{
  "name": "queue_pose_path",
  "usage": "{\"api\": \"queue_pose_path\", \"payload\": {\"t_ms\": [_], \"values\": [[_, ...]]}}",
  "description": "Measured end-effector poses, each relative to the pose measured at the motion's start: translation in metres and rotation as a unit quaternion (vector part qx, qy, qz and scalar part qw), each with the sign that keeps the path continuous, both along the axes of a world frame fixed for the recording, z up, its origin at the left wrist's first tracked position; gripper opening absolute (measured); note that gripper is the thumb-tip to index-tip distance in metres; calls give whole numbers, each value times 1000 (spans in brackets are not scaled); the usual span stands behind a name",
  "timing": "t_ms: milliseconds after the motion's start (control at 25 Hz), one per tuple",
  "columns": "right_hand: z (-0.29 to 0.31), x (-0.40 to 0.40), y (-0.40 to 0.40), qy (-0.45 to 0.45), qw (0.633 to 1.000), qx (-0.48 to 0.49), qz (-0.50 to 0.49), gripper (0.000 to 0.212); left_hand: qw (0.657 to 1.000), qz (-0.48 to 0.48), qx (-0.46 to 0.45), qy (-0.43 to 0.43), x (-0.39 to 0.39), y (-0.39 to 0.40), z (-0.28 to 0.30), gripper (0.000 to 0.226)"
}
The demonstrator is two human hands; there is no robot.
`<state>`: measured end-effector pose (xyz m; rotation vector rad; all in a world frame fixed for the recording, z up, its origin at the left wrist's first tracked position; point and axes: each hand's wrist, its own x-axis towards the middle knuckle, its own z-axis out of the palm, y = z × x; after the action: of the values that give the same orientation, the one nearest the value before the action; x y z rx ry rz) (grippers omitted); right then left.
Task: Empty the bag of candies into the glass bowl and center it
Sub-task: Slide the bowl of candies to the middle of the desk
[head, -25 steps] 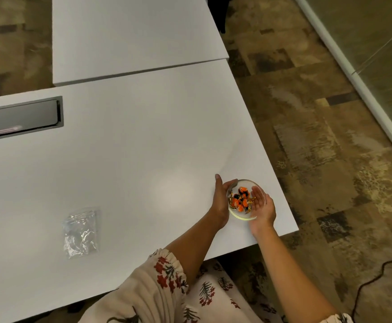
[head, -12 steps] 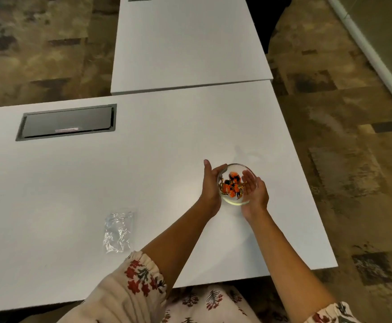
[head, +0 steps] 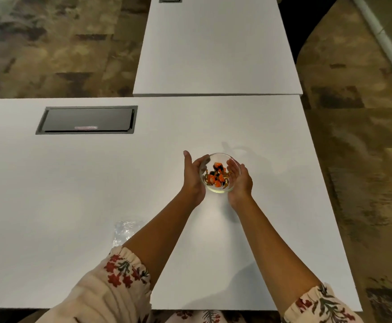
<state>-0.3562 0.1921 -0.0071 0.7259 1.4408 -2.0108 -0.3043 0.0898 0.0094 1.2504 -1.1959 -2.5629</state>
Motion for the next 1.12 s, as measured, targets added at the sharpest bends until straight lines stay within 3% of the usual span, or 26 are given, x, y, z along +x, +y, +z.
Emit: {"api": "queue_pose_path", "payload": {"t_ms": [600,880,1040,1120], "values": [[-48,-18,-45,25,989,119,90,42,997,54,-10,-48,-10,-32,-53,81],[-58,-21,-42,37,986,103,126,41,997,59,-15,-39,-8,-32,-63,72],[-62,-18,-39,116,962,171,177,43,993,16,-103,-63,-1,-30,-63,66],[-64,-13,-36,227,917,270,188,43,961,-24,-259,-92,3,-30,-61,59]]}}
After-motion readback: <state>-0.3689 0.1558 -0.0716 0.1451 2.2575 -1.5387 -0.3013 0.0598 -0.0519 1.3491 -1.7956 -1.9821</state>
